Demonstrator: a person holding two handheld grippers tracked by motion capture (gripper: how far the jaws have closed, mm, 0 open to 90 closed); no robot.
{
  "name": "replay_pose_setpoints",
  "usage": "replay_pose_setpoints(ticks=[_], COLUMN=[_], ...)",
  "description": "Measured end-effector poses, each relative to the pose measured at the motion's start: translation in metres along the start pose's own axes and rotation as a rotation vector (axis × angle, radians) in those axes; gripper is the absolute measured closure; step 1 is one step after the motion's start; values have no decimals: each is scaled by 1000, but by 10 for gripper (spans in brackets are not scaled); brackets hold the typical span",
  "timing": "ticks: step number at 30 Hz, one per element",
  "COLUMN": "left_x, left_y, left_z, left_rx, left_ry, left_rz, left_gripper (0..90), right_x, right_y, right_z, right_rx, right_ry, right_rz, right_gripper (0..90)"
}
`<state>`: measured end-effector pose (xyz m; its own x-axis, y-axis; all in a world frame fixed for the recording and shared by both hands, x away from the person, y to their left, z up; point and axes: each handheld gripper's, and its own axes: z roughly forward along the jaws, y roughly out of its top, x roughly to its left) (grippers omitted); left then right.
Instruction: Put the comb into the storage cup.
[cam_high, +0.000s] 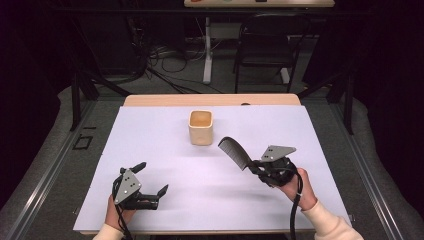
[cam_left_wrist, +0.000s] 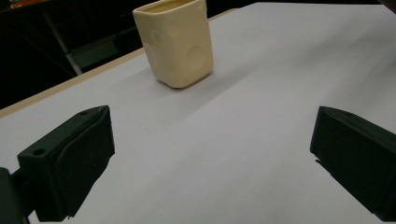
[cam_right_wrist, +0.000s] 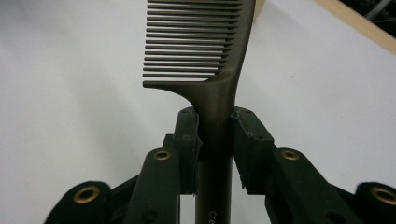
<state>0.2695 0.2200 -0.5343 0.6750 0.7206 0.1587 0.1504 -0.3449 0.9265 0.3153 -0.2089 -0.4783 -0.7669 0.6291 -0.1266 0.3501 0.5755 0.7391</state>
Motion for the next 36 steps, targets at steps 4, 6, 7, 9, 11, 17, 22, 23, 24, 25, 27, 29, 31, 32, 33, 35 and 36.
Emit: replay_pose_setpoints(ticks=[4, 6, 7, 9, 11, 17, 22, 23, 24, 25, 27, 29, 31, 32, 33, 35, 36], left_x=[0, 0, 0, 0, 0, 0, 0, 0, 0, 0, 0, 0, 0, 0, 0, 0, 0], left_y=[0, 0, 0, 0, 0, 0, -1, -1, -1, -1, -1, -1, -1, -1, -1, -1, -1], left_z=[-2, -2, -2, -2, -1, -2, -2, -2, -3, -3, -3, -3, -3, -3, -3, -3, -3], left_rx=[-1, -2, -2, 1, 0, 0, 5, 5, 3, 2, 4, 5, 3, 4, 4, 4, 4], left_ry=[4, 6, 7, 5, 5, 5, 8, 9, 13, 13, 14, 14, 13, 14, 11, 13, 12], left_rz=[-2, -2, -3, -1, -2, -1, -2, -3, -4, -3, -1, -4, -2, -4, -5, -2, -1], left_gripper=[0, 0, 0, 0, 0, 0, 0, 0, 0, 0, 0, 0, 0, 0, 0, 0, 0], right_x=[-2, -2, -2, -3, -3, -5, -7, -8, -9, -9, -10, -11, -12, -12, -13, -14, -14], right_y=[1, 2, 2, 2, 3, 6, 8, 9, 9, 10, 12, 14, 17, 18, 20, 23, 25], right_z=[0, 1, 1, 1, 0, -2, -2, -2, -1, -1, 0, 1, 1, 2, 2, 3, 3], right_rx=[-32, -43, -47, -62, -78, -118, -136, -135, -136, -140, -139, -149, -151, -156, -158, -164, -166], right_ry=[-10, -15, -15, -21, -28, -43, -50, -45, -45, -48, -47, -50, -51, -52, -51, -53, -53], right_rz=[8, 10, 9, 11, 16, 27, 35, 37, 40, 41, 36, 39, 39, 37, 37, 38, 35], right_gripper=[720, 720, 720, 721, 720, 720, 720, 720, 720, 721, 720, 721, 720, 720, 720, 721, 720])
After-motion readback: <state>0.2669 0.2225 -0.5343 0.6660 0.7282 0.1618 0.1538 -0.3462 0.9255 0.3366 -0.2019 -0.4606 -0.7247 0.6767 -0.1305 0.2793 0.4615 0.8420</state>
